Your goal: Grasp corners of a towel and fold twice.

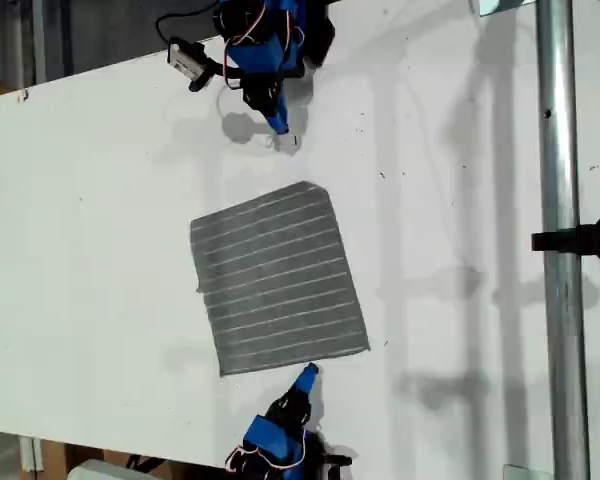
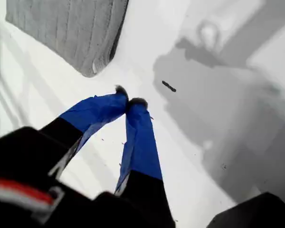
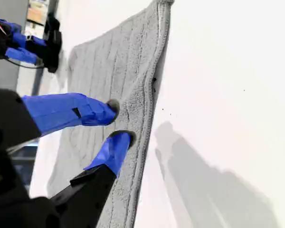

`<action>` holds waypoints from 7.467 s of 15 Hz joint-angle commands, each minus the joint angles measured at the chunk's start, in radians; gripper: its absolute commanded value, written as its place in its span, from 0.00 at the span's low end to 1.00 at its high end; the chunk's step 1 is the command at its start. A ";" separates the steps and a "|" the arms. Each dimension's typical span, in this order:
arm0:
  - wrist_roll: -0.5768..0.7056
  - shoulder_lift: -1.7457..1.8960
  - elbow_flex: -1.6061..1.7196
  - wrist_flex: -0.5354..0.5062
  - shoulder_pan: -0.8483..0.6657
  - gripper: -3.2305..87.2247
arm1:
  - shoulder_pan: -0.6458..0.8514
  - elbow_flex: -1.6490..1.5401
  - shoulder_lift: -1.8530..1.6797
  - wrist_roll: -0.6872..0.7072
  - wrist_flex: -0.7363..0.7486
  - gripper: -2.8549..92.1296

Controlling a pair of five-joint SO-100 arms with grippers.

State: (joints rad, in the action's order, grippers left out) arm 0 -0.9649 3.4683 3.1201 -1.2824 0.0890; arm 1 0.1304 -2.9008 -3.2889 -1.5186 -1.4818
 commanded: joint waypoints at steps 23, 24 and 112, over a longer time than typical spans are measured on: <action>-0.577 0.008 0.002 -0.006 -0.241 0.01 | -0.189 1.312 1.583 0.561 0.064 0.48; -0.581 0.008 0.002 -0.006 -0.241 0.02 | -0.184 1.335 1.624 0.586 0.060 0.48; -0.218 -1.095 -0.807 0.066 -0.477 0.00 | 0.236 1.698 2.000 1.046 0.195 0.03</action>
State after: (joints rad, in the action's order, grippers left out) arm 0 -1.1183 2.3178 2.2734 -1.2533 -0.4479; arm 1 0.3988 -1.1904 -1.2563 -0.4495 -1.2579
